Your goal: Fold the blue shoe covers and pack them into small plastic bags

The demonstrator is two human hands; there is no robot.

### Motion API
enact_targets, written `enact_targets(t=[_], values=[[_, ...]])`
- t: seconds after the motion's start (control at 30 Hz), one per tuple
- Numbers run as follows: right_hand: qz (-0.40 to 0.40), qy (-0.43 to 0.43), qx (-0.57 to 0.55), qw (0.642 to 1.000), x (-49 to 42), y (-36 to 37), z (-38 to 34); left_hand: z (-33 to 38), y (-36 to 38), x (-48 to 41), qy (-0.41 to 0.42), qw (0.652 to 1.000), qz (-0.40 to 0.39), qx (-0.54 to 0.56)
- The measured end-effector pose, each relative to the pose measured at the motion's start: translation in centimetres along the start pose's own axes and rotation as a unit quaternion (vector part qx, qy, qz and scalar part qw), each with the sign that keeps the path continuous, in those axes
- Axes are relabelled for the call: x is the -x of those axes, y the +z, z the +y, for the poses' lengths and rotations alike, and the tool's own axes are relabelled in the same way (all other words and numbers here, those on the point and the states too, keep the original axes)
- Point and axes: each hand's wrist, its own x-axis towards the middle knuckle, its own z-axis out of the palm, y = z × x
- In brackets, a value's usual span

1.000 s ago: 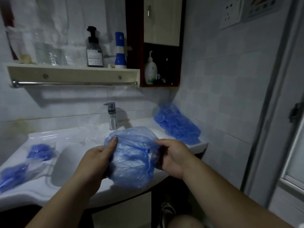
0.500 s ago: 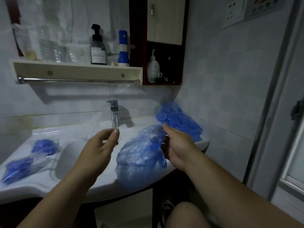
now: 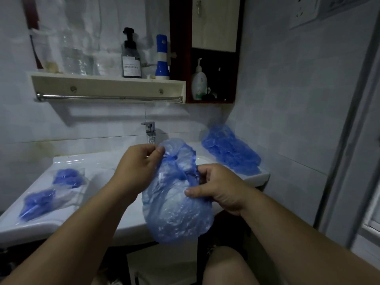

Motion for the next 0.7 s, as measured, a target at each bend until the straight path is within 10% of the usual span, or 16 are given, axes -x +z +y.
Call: enact_targets(t=[0.43,0.7], values=[[-0.057,0.096,0.233,0.966,-1.1,0.0,2.6,-1.1,-2.1,-1.9,0.050,0.998,0.021,-0.045],[0.018,-0.040,0.195,0.980,-2.6,1.4,0.4,0.5,-0.9,-1.6,0.118,0.985,-0.066,-0.104]])
